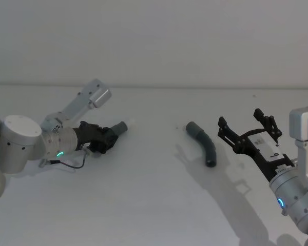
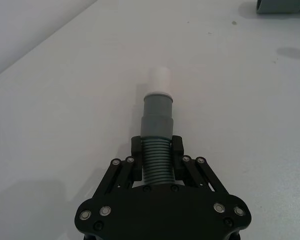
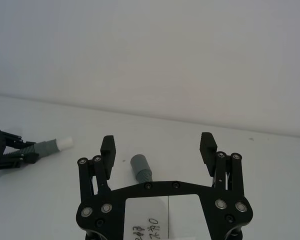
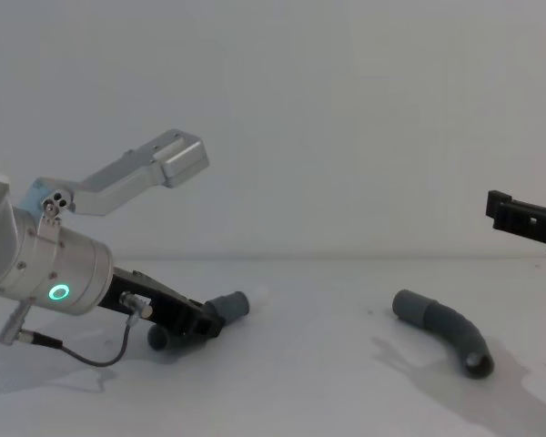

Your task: Use both hands to pick up one end of the pipe from the table, align the ends, and insert them.

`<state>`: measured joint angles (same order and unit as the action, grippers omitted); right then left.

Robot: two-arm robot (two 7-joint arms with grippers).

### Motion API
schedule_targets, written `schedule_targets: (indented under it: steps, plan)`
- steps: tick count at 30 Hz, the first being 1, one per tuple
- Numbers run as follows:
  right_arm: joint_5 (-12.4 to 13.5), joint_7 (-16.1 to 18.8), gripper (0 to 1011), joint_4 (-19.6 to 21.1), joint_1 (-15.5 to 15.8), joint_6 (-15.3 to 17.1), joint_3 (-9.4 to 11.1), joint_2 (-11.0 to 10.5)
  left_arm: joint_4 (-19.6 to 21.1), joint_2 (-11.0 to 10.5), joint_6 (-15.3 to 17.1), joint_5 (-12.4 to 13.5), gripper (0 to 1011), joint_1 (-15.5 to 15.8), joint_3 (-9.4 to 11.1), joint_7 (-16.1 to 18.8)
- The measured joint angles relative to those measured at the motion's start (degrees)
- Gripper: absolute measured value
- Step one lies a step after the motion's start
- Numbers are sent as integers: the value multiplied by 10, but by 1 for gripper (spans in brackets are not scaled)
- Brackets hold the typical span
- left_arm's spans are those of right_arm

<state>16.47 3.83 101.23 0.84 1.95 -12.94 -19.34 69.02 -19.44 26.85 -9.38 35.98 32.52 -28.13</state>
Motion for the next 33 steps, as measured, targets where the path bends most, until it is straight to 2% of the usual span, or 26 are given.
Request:
schedule_targets:
  steps: [9,16,20,30,33]
  plan:
    - [0,0,1001,0,0,1,0,0,0,0,0,0,329,0,0,0]
    - [0,14,1001,0,-8,23,-2,-8,0,0,0,0,329,0,0,0]
    - [2,23,1001,0,-15,47,-4,-15,0,0,0,0,329,0,0,0]
    - [14,52,1001,-1,-42,132,-9,-31,0,0,0,0,329,0,0,0]
    - [21,61,1001,-3,-56,175,-11,-33,0,0,0,0,329,0,0,0]
